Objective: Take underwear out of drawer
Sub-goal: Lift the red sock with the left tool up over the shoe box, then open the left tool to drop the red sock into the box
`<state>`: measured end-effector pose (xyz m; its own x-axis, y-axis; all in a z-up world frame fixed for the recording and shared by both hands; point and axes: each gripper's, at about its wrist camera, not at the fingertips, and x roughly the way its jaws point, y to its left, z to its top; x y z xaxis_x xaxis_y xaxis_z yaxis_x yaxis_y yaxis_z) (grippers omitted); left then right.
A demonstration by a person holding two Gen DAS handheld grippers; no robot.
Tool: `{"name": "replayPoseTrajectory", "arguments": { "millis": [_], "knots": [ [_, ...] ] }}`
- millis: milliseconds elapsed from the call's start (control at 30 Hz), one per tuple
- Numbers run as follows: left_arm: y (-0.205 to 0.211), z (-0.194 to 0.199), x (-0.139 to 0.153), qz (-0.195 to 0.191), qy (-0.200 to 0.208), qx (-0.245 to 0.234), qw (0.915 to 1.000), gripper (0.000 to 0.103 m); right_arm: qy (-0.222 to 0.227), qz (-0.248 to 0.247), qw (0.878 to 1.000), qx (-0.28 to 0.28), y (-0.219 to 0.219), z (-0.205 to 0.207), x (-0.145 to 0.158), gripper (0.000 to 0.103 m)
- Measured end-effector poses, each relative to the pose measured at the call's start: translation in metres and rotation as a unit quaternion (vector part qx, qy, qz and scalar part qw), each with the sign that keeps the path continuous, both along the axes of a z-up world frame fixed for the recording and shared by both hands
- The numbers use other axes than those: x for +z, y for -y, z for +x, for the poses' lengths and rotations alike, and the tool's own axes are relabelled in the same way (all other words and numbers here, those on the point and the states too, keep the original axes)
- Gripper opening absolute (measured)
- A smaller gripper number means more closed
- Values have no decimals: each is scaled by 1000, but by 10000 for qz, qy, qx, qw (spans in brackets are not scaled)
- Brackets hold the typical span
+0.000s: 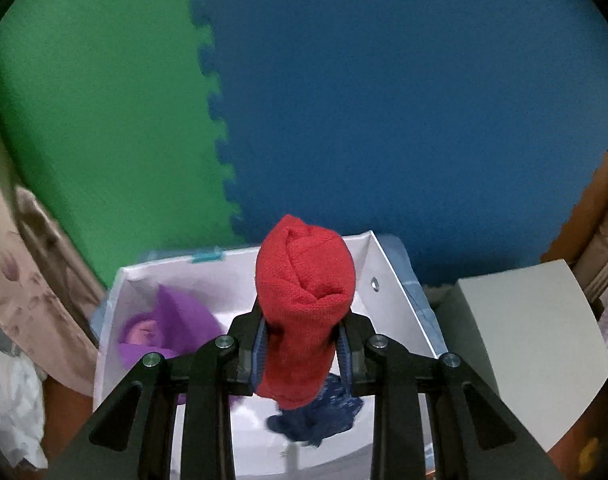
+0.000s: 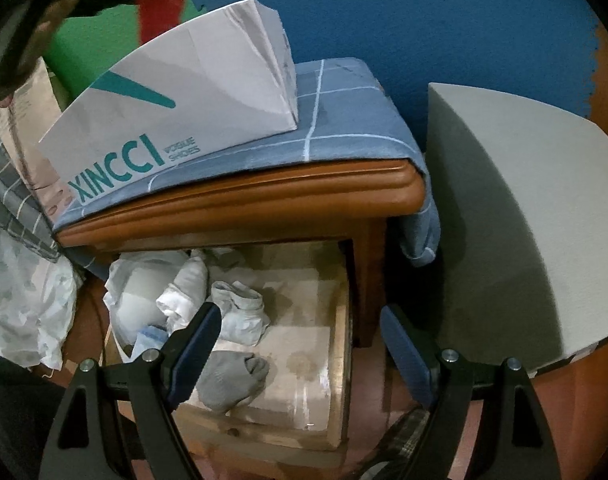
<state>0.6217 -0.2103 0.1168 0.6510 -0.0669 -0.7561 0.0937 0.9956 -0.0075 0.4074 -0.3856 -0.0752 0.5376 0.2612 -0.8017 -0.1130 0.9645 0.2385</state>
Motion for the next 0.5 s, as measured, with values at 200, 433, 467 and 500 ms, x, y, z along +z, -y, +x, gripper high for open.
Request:
{"name": "replayPoseTrajectory", "arguments": {
  "millis": [200,433,467,500],
  "knots": [
    [15,43,-39,-659,-944,147,9932,26,-88,75,9999,126,-4,0,-3,84],
    [31,67,-76,-900,-1579,250,9830,26,-193,169,9995,201,-5,0,-7,84],
    [33,69,-81,-915,-1625,283,9820,26,-200,176,9994,210,-5,0,-7,84],
    [35,70,-84,-892,-1634,290,9821,26,-207,186,9994,220,-6,0,-7,84]
  ]
}}
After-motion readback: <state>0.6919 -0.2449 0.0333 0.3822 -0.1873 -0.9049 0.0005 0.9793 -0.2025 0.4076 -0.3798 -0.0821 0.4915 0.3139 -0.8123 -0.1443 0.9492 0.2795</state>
